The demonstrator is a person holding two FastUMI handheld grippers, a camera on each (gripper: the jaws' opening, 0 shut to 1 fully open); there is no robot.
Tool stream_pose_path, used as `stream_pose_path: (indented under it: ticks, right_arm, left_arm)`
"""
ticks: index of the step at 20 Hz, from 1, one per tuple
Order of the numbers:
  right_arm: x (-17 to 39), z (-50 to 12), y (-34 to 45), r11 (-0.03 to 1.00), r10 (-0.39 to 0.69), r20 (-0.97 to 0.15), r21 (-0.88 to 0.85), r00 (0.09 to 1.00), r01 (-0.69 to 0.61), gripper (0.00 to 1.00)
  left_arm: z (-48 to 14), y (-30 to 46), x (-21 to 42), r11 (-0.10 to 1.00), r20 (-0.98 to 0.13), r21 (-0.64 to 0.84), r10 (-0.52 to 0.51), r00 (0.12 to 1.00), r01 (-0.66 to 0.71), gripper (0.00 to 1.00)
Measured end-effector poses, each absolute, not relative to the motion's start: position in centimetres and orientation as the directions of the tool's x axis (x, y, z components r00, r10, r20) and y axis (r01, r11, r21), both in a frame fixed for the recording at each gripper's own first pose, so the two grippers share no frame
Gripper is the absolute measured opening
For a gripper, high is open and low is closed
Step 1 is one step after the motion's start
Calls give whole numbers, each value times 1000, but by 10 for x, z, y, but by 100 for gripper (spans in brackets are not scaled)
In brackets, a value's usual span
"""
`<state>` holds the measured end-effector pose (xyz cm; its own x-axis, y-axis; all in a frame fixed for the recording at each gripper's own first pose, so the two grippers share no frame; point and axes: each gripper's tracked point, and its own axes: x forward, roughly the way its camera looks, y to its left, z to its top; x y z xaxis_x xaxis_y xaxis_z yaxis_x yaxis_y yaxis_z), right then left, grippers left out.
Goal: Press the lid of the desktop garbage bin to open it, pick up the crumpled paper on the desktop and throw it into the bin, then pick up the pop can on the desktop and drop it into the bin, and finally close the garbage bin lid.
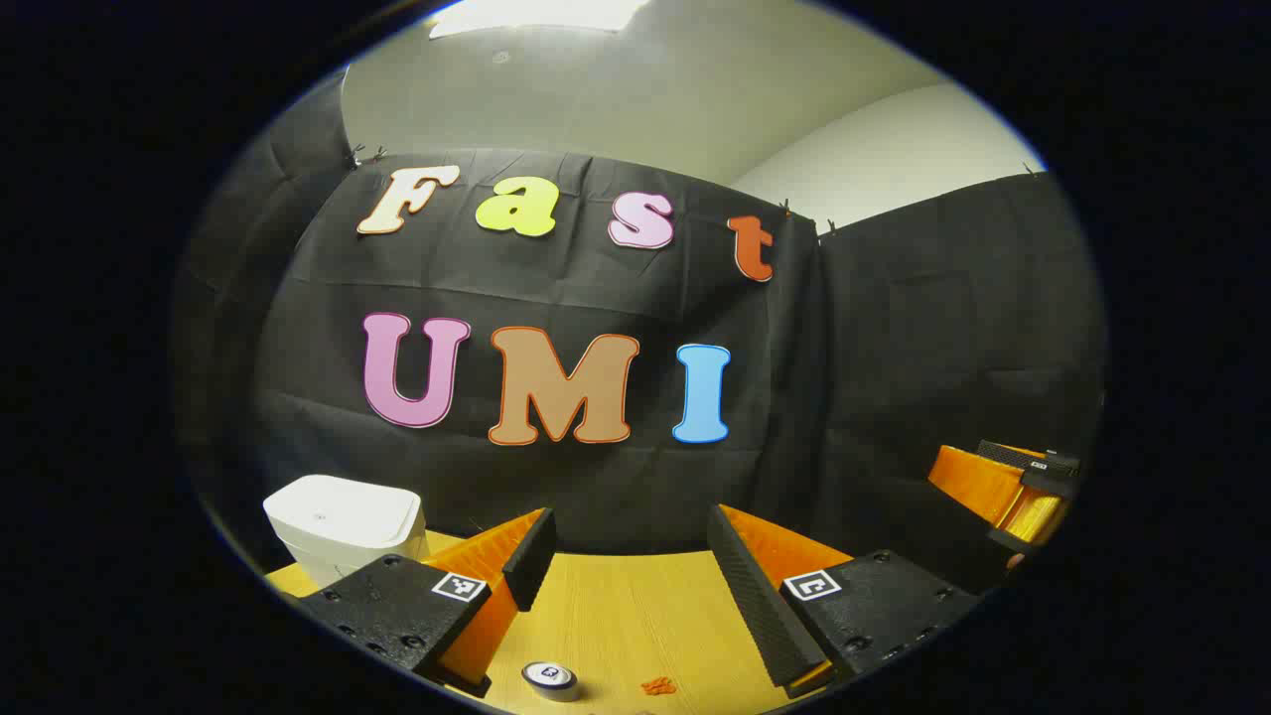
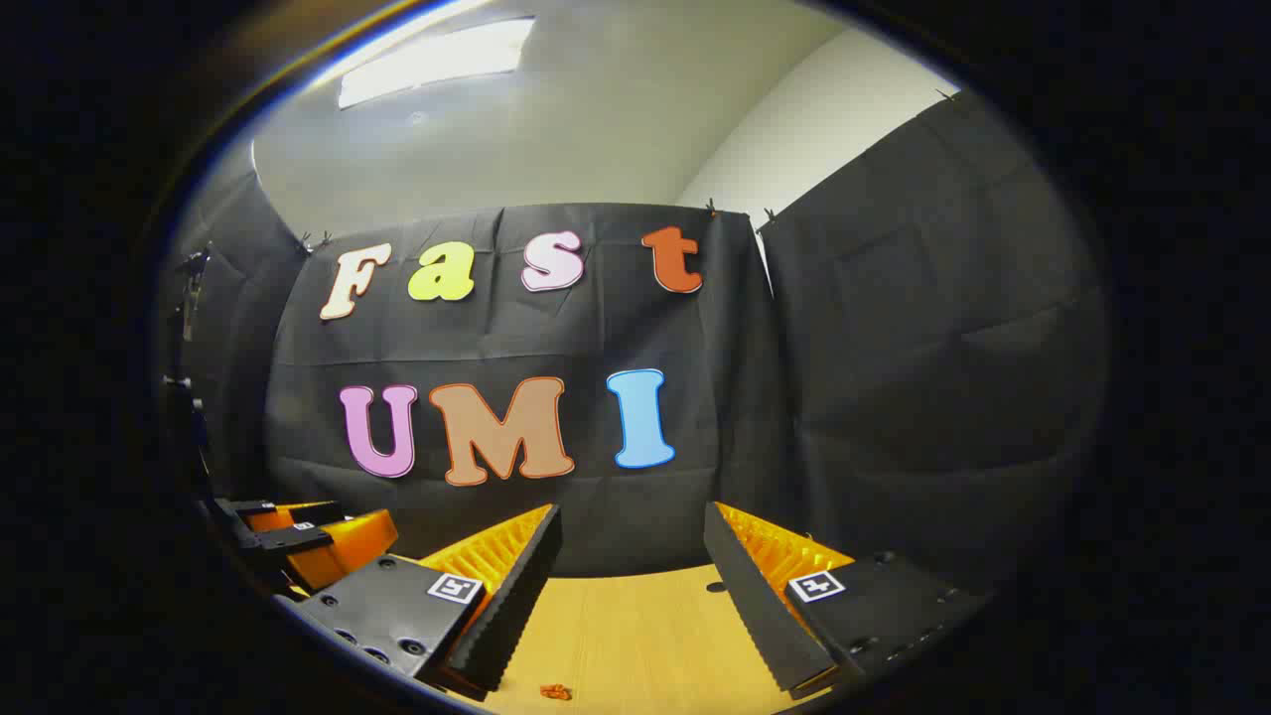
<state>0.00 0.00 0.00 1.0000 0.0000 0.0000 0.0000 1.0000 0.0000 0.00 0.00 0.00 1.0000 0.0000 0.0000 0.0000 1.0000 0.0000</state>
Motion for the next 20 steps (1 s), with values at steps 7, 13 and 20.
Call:
stream_pose_path:
  ticks: [7, 13, 20]
  right_arm:
    - [-9, -6, 9, 997, 61, -14, -48, 998, -62, 96]
    - [-7, -10, 7, 993, 96, -33, -70, 995, -98, 96]
    - [4, -11, -6, 985, 148, -39, -78, 988, -151, 96]
  left_arm:
    - [-7, -23, -3, 998, -27, -60, -34, 999, 32, 93]
    - [-6, -33, 3, 999, -20, -42, -21, 1000, 20, 93]
    - [-4, -54, 12, 1000, -3, -21, 1, 1000, -1, 93]
